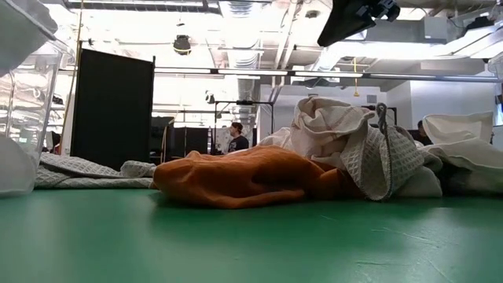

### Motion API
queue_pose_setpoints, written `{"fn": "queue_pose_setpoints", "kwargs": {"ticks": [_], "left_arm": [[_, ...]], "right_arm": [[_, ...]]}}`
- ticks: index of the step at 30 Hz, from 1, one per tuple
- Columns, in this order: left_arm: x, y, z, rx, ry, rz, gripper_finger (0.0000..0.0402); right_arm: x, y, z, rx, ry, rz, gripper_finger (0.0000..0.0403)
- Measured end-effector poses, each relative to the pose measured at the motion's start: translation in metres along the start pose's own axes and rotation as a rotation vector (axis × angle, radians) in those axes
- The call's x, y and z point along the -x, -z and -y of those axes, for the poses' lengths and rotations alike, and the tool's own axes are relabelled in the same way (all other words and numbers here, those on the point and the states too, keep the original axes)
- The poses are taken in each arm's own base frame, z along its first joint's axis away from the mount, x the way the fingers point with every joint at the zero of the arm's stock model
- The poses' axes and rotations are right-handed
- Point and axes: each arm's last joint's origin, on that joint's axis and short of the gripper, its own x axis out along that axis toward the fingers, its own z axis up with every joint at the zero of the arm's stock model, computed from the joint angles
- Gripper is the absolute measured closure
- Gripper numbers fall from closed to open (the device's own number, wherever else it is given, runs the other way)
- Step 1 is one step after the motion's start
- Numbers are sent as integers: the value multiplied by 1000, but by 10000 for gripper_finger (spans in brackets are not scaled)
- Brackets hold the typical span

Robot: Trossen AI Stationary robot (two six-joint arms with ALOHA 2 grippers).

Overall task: Sort towels by color in basket
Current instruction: Put the white towel into the left transparent bin, then put the white squared towel into the left transparent bin

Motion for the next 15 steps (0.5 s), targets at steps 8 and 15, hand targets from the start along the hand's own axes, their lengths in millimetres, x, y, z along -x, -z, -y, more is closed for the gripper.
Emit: {"fn": "queue_pose_setpoints", "kwargs": {"ticks": [8, 15], "left_arm": [[48, 0, 7, -11, 78, 24, 268], [104, 14, 1, -59, -61, 296, 268]], "right_arm": [[0, 0, 0, 0, 2, -1, 330], [0, 0, 0, -1, 1, 0, 330]]}}
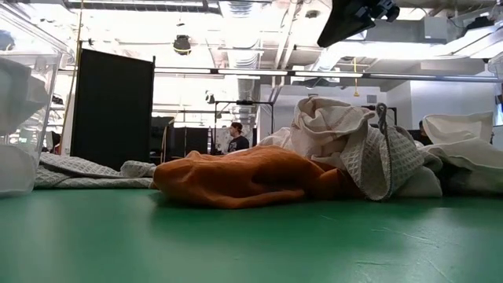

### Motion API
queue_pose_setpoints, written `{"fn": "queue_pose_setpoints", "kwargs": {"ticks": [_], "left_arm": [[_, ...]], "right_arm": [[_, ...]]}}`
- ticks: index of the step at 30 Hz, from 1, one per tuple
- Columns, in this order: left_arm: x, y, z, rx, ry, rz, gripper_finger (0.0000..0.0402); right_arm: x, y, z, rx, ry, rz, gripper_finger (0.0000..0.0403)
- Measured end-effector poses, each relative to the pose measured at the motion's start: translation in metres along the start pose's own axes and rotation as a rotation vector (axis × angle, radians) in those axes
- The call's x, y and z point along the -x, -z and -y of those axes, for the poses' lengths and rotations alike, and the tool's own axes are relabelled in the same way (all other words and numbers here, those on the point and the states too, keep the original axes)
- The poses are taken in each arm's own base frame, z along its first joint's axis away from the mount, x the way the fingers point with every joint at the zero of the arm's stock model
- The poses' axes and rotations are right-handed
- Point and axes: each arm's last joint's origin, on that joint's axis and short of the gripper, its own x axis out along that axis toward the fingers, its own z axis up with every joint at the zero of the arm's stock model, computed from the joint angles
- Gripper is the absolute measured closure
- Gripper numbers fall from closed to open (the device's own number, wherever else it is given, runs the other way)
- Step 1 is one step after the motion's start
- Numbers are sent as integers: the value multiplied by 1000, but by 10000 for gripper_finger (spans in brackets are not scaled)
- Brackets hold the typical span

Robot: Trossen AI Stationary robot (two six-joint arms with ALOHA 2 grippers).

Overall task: Sort towels by color in basket
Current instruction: Put the white squared towel into the left transparent bin

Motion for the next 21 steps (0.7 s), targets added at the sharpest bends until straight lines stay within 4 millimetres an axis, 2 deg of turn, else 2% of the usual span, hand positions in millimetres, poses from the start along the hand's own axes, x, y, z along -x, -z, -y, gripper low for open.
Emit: {"fn": "queue_pose_setpoints", "kwargs": {"ticks": [5, 9, 13, 18, 21], "left_arm": [[29, 2, -26, 18, -356, 299, 269], [38, -9, -63, 97, -502, 361, 269], [42, -30, -101, 125, -505, 357, 269], [46, -58, -144, 75, -384, 415, 269], [46, -67, -168, 57, -334, 427, 269]], "right_arm": [[-1, -1, 0, -14, -3, 5, 330], [-1, -2, -1, -18, -19, -1, 330], [-1, -2, -1, -17, -19, -2, 330], [0, -1, -1, -3, -18, -6, 330], [2, 2, -1, 28, -19, -14, 330]]}}
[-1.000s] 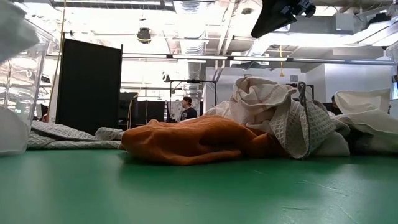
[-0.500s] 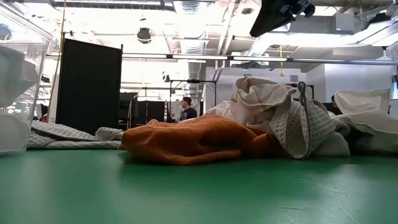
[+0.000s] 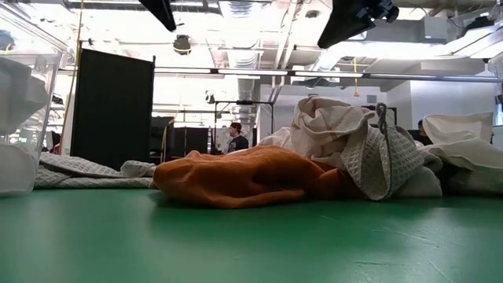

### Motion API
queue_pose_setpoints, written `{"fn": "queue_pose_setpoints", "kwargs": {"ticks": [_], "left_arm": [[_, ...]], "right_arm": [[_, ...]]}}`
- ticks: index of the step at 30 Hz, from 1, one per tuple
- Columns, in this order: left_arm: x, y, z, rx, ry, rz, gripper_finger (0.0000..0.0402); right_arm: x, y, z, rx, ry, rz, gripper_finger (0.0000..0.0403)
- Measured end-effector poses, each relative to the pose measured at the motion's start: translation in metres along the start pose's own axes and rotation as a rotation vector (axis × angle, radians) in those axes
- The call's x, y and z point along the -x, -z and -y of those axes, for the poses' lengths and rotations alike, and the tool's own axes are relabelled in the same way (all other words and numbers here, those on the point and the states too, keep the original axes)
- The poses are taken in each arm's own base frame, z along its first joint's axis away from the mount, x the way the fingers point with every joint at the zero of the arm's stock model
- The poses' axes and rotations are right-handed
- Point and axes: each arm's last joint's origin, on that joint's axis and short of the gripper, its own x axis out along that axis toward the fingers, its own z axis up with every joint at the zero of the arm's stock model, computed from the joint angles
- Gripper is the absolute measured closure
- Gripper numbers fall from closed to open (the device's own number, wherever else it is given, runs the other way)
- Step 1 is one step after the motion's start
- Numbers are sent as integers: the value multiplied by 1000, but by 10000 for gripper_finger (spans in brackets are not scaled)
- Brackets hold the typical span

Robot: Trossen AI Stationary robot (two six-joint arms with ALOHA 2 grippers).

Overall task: Sort towels by color in basket
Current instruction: Put the white squared towel into the left transparent bin

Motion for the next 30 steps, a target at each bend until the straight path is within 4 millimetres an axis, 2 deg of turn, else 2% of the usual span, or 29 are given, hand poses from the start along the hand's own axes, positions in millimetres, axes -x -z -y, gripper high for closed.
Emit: {"fn": "queue_pose_setpoints", "kwargs": {"ticks": [5, 9, 13, 17, 24, 30], "left_arm": [[-31, -5, -32, 6, -12, -81, 269], [-63, -12, -47, -2, -10, -123, 269], [-98, -19, -53, -50, 37, -142, 269], [-127, -31, -58, -86, 127, -54, 269], [-165, -41, -69, -129, 163, 44, 269], [-200, -43, -82, -79, 128, 79, 269]], "right_arm": [[7, 3, 2, 39, 3, 4, 330], [14, 0, 11, 34, 23, 31, 330], [19, -1, 16, 35, 16, 32, 330], [24, 5, 18, 95, 16, 13, 330], [44, 25, 25, 158, -5, -73, 330], [60, 36, 31, 177, 4, -87, 330]]}}
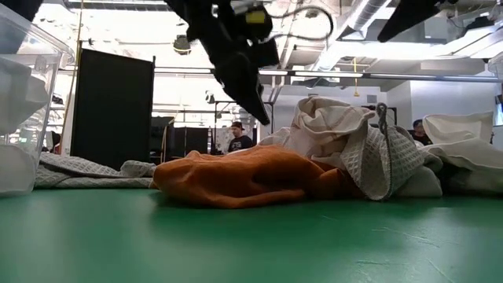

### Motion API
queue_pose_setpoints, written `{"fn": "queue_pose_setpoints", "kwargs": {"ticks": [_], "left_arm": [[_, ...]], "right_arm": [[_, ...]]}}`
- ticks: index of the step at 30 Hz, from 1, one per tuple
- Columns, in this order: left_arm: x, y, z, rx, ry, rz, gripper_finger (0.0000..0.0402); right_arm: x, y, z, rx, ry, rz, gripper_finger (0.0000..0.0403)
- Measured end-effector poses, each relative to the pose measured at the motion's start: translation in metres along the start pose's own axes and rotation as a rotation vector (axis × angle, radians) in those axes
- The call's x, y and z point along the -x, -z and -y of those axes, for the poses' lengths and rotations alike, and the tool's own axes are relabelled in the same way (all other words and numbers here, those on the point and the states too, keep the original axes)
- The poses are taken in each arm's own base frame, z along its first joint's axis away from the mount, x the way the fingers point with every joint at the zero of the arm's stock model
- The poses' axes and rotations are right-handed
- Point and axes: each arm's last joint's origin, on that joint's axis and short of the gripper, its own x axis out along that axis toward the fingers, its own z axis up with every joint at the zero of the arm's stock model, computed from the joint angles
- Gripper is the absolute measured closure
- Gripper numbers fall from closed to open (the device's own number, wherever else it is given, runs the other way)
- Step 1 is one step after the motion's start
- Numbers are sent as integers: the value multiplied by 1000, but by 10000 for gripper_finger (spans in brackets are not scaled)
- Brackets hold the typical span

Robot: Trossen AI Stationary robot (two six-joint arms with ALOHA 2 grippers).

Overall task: Sort towels by color in basket
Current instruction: Put the white squared towel into the left transparent bin

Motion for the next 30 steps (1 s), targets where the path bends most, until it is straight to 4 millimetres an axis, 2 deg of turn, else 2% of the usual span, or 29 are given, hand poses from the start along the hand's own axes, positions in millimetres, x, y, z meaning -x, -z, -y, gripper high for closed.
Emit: {"fn": "queue_pose_setpoints", "kwargs": {"ticks": [10, 14, 16, 18, 21, 25, 27, 30], "left_arm": [[-46, 16, -23, 144, -6, -12, 269], [-47, 13, -17, 66, 117, 38, 269], [-47, 9, -13, 46, 125, 65, 277], [-45, 6, -10, 36, 135, 82, 304], [-43, -1, -8, 22, 173, 137, 374], [-36, -12, -7, 25, 202, 174, 397], [-20, -20, -8, 19, 203, 204, 399], [21, -38, -10, -13, 197, 323, 400]], "right_arm": [[-1, 1, 4, -14, 24, -9, 330], [-4, 0, 5, -20, 34, -14, 330], [-5, -1, 5, -25, 36, -14, 330], [-5, -1, 5, -29, 36, -14, 330], [-5, -1, 4, -31, 35, -12, 330], [-5, -1, 4, -37, 33, -10, 330], [-5, -1, 4, -43, 31, -8, 330], [-5, -2, 3, -46, 29, -7, 330]]}}
